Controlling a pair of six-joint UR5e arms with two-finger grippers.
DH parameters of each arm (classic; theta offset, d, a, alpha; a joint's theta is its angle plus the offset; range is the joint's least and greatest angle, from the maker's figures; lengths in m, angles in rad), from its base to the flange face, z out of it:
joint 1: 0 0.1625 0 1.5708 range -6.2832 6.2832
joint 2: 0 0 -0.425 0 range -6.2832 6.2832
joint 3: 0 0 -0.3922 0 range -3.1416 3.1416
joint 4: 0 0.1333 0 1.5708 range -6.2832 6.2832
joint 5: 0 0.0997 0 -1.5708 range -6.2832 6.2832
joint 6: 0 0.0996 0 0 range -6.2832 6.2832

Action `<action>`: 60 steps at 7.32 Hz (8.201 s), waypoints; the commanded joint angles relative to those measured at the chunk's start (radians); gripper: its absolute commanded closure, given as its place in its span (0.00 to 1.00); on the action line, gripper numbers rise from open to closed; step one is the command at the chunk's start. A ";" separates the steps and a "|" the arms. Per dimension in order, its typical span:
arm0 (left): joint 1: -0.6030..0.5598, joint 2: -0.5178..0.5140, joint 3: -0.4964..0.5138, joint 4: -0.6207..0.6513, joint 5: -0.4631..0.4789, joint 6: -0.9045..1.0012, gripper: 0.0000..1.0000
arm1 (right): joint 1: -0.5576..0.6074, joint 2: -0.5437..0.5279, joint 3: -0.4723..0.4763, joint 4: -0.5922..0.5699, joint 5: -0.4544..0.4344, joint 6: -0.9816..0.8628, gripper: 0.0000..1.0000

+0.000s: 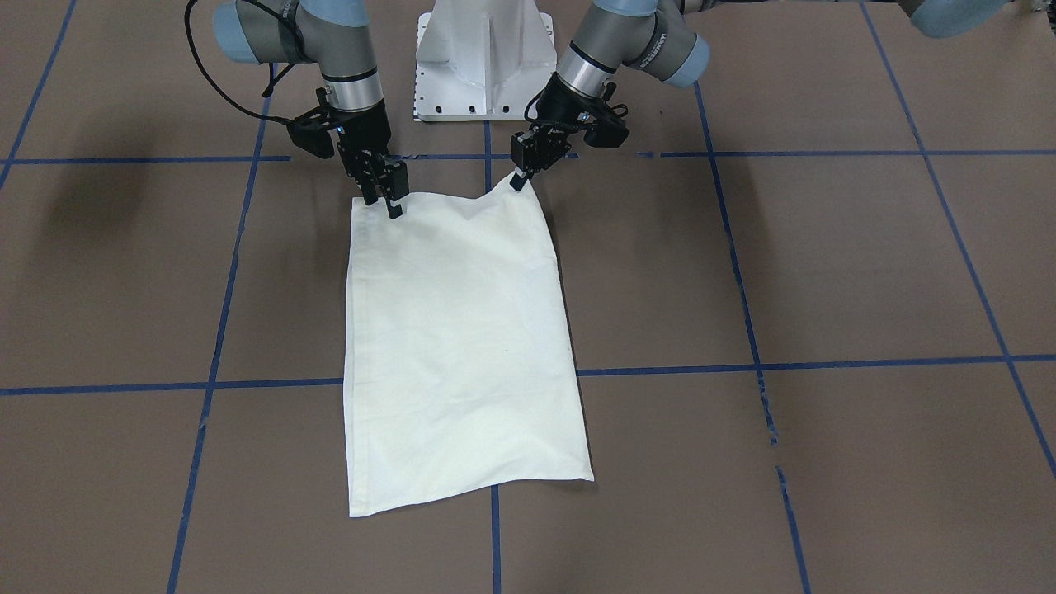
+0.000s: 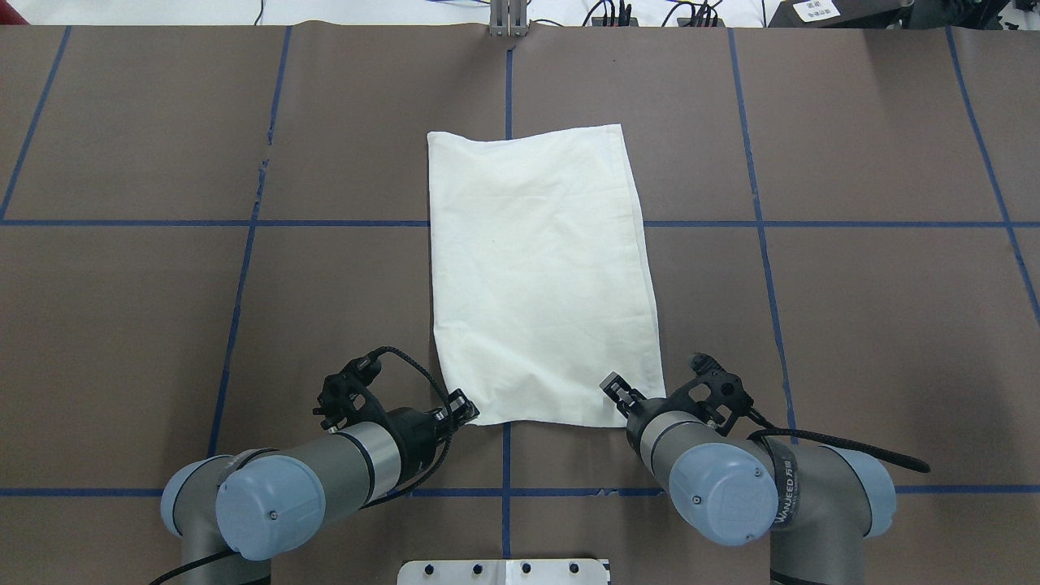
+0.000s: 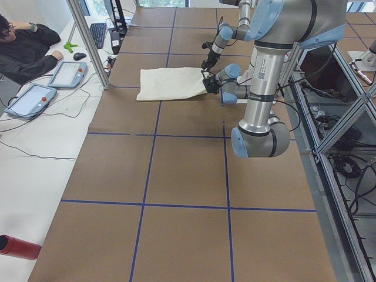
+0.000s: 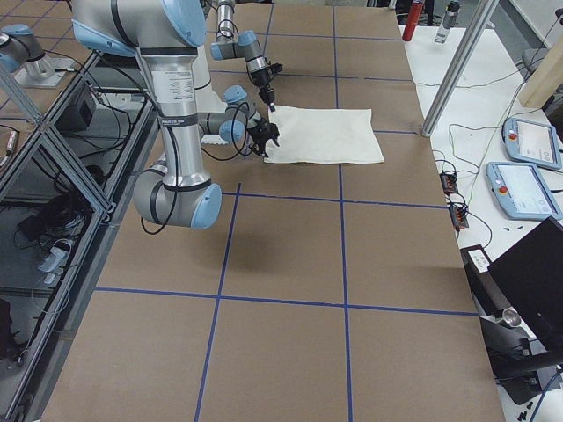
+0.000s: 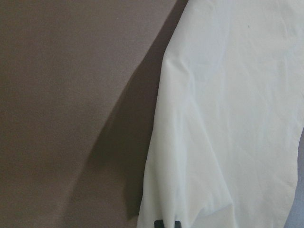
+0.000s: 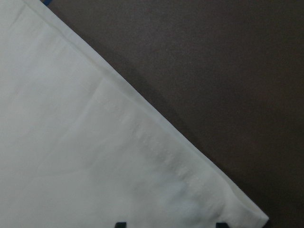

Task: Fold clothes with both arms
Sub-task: 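Grasp the near corners of the folded shirt with both grippers, then lift the near edge with both grippers and fold it toward the far edge, then press the folded bundle down with both grippers near its far edge, then raise the right gripper away and bring it down onto the bundle's far corner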

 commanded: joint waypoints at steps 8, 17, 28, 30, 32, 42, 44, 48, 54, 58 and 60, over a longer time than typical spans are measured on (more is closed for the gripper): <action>0.000 0.002 -0.018 0.002 -0.002 0.002 1.00 | 0.021 0.062 -0.005 0.003 -0.036 -0.019 1.00; 0.003 0.033 -0.530 0.492 -0.060 0.097 1.00 | -0.073 0.021 0.491 -0.329 -0.024 -0.011 1.00; -0.285 -0.179 -0.129 0.578 -0.149 0.424 1.00 | 0.191 0.268 -0.055 -0.180 0.039 -0.180 1.00; -0.317 -0.216 0.003 0.510 -0.149 0.475 1.00 | 0.237 0.284 -0.161 -0.100 0.073 -0.210 1.00; -0.322 -0.222 0.086 0.440 -0.149 0.506 1.00 | 0.258 0.375 -0.287 -0.090 0.090 -0.221 1.00; -0.321 -0.224 0.097 0.428 -0.152 0.582 0.00 | 0.274 0.369 -0.314 -0.087 0.096 -0.333 0.00; -0.365 -0.163 -0.002 0.419 -0.300 0.720 0.00 | 0.271 0.367 -0.256 -0.083 0.139 -0.408 0.00; -0.377 -0.130 -0.050 0.419 -0.325 0.758 0.00 | 0.167 0.364 -0.257 -0.084 0.089 -0.711 0.00; -0.377 -0.128 -0.053 0.419 -0.327 0.758 0.00 | 0.230 0.380 -0.356 -0.093 0.067 -0.915 0.00; -0.371 -0.124 -0.058 0.419 -0.327 0.756 0.00 | 0.406 0.548 -0.623 -0.086 0.090 -0.952 0.00; -0.371 -0.122 -0.058 0.419 -0.327 0.756 0.00 | 0.547 0.545 -0.665 -0.086 0.231 -0.941 0.00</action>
